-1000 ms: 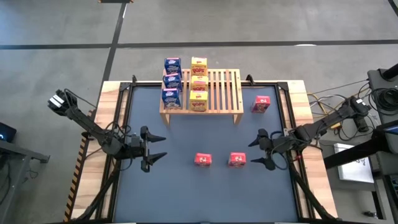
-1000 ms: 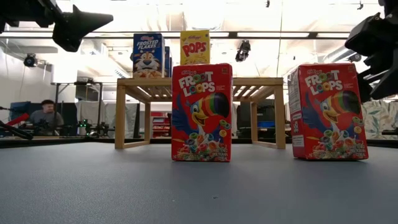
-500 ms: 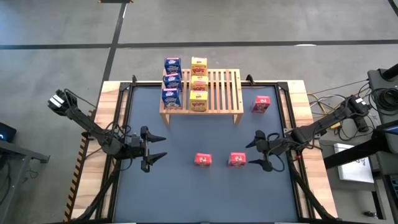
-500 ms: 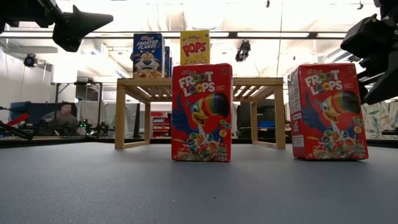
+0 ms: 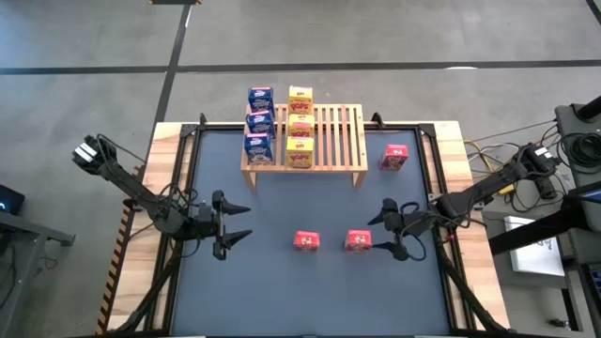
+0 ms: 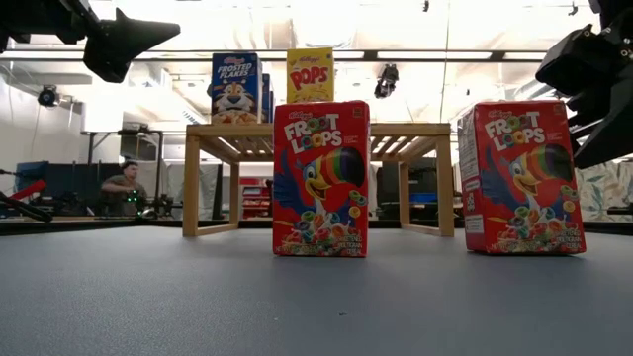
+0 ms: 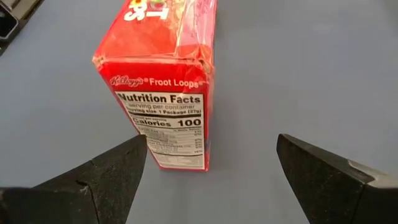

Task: Stack cereal on shelf
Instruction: Put the bottom right red cereal box on the shelf, then put the bottom red cereal box on the shelf aligned with the other red cereal box

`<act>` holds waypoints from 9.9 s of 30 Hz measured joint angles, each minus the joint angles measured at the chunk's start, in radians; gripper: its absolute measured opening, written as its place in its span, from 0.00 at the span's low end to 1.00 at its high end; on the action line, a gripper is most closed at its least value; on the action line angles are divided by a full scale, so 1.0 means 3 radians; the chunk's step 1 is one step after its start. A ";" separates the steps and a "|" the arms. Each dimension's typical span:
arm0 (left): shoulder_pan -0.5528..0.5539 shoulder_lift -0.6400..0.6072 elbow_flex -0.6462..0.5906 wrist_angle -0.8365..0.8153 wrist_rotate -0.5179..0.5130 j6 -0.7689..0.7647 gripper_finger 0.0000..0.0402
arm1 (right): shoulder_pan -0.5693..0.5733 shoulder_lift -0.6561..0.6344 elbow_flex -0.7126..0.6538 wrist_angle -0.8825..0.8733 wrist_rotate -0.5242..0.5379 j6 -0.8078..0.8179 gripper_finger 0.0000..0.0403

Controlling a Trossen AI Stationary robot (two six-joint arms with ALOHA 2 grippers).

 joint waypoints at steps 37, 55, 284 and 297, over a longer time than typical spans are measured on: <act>0.0001 0.0000 0.0000 -0.0047 0.0000 -0.0079 0.73 | 0.0008 0.1204 0.0003 0.1256 0.0089 0.0409 0.83; 0.0001 0.0000 0.0000 -0.0081 -0.0001 -0.0113 0.73 | 0.0008 0.1336 0.0004 0.1359 0.0056 0.0304 0.49; 0.1288 0.0800 0.1488 -0.2520 0.1315 -0.0072 0.73 | -0.3953 -0.0208 0.1884 -0.0753 -0.2438 -0.1533 0.71; 0.1079 0.1501 0.2281 -0.3058 0.1594 -0.0009 0.75 | -0.3925 -0.0209 0.1862 -0.0751 -0.2438 -0.1534 0.71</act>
